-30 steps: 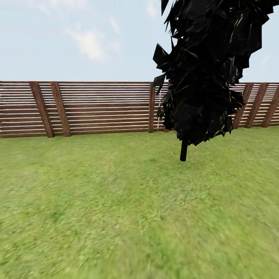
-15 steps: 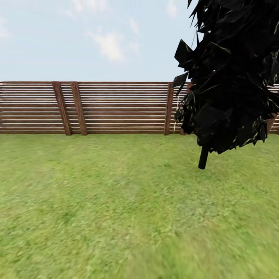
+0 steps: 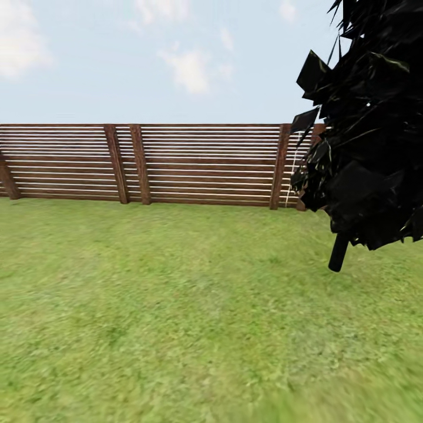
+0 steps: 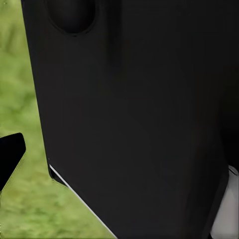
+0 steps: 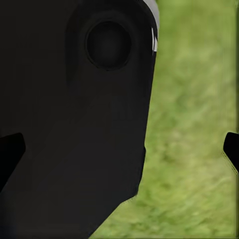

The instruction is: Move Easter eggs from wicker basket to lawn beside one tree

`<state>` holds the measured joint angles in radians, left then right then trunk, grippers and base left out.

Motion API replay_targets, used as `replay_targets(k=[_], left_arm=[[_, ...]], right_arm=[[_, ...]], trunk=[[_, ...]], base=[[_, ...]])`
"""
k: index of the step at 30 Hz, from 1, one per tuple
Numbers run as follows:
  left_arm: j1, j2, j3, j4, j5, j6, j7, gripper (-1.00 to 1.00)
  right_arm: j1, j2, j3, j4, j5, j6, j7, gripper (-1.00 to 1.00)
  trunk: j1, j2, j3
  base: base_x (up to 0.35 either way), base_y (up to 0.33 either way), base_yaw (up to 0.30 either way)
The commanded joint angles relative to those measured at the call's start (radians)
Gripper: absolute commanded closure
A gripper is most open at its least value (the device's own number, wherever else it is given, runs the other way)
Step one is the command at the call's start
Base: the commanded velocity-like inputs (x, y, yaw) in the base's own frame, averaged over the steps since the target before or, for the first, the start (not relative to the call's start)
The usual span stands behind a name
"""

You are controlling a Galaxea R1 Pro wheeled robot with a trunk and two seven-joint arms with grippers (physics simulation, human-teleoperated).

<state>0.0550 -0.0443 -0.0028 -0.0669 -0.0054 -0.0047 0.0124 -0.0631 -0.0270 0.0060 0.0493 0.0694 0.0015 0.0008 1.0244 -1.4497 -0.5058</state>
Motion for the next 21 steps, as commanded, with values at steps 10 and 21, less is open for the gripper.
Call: replay_targets(k=[10, 21], left_arm=[[0.001, 0.000, 0.000, -0.002, 0.000, -0.001, 0.001, -1.00], [0.002, 0.000, 0.000, -0.002, 0.000, -0.001, 0.001, -1.00]], right_arm=[[-0.001, 0.001, 0.002, 0.003, 0.009, 0.000, 0.001, -1.00], [-0.001, 0.000, 0.002, 0.002, 0.008, 0.000, 0.001, -1.00]], trunk=[[0.001, 0.000, -0.001], [0.001, 0.000, -0.001]], base=[[0.336, 0.000, 0.004], [0.336, 0.000, 0.000]])
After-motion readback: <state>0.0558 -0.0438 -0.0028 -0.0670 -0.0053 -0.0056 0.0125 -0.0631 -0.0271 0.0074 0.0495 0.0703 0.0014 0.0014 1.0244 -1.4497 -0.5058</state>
